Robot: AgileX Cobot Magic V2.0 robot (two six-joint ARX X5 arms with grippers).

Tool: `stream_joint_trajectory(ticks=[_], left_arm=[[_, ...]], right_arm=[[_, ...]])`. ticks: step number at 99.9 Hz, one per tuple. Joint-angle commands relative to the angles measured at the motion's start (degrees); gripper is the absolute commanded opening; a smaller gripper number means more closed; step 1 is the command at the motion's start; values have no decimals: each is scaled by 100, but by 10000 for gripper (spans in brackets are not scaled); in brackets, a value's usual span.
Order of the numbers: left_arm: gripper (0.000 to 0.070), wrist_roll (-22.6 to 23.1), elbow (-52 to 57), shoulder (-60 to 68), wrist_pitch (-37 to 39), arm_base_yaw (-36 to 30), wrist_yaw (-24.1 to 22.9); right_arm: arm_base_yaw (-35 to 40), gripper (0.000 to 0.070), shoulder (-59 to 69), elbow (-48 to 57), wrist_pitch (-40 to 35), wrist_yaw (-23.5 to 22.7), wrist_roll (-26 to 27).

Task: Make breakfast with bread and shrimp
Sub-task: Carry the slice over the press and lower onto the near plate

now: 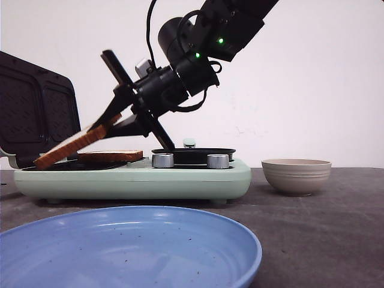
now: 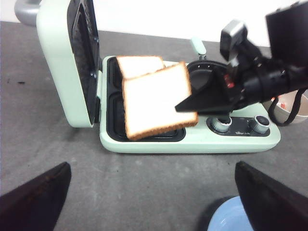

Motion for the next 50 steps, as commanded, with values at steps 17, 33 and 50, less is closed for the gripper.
stream_joint_trajectory(ticks=[17,33,50], left_arm=[[700,-13,33,-4,72,-4,-35],[700,-15,33,-7,72,-4,-35],[700,-20,33,-4,70,-4,-35]], right_arm=[[81,0,142,157,61,144,0],[103,0,142,157,59,210,-4],[120,212,142,157,59,315,-46]])
